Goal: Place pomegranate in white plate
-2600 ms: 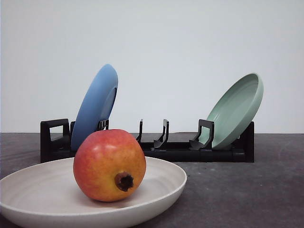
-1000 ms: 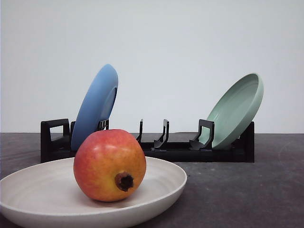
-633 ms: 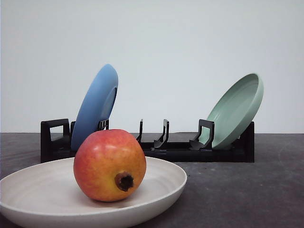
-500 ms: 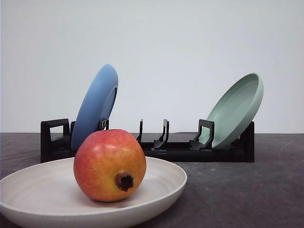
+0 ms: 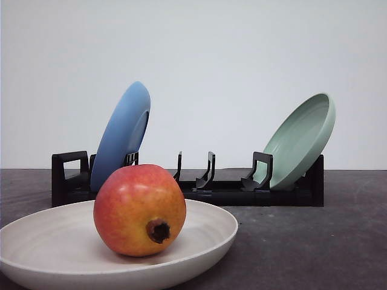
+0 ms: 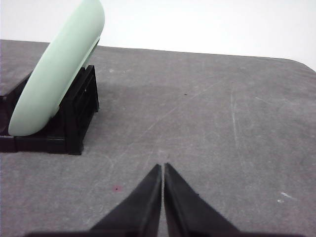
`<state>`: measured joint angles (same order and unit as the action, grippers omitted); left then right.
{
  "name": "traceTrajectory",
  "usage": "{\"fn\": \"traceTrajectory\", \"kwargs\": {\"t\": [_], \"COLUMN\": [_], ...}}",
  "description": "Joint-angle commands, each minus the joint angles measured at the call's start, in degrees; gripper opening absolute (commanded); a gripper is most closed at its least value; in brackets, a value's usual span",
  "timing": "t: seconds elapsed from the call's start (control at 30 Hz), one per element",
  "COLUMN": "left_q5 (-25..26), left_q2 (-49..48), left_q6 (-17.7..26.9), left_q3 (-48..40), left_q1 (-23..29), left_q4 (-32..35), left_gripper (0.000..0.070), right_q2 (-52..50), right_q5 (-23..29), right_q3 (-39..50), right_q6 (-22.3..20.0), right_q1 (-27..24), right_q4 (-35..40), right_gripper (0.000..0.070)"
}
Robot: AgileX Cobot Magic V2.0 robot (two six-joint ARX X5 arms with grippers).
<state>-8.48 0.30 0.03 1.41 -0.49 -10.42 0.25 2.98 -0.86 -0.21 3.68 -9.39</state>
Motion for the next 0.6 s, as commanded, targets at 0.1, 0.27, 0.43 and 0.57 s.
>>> {"fn": "traceTrajectory", "kwargs": {"t": [0.1,0.27,0.43,0.57], "left_q5": [1.77,5.38,6.98,6.97], "left_q2": [-0.13,-0.13,-0.13,-0.13], "left_q6": [0.6,0.66,0.61,0.61], "left_q3": [-0.74,-0.74,-0.74,-0.74], "left_q1": [0.11,0.11,0.11,0.11], "left_q4": [0.01,-0.29,-0.32,-0.32], "left_gripper": [0.0,0.0,0.0,0.0], "right_q2": [-0.04,-0.04,-0.04,-0.04], "right_q5": [0.04,0.04,0.04,0.04], "right_q3": [0.17,0.17,0.17,0.17], "right_q6": [-0.28,-0.28,-0.28,-0.28], "right_q1": [-0.07,-0.07,-0.07,-0.07], "right_q4": [0.33,0.33,0.33,0.33], "right_gripper": [0.0001,0.0,0.0,0.0001]}}
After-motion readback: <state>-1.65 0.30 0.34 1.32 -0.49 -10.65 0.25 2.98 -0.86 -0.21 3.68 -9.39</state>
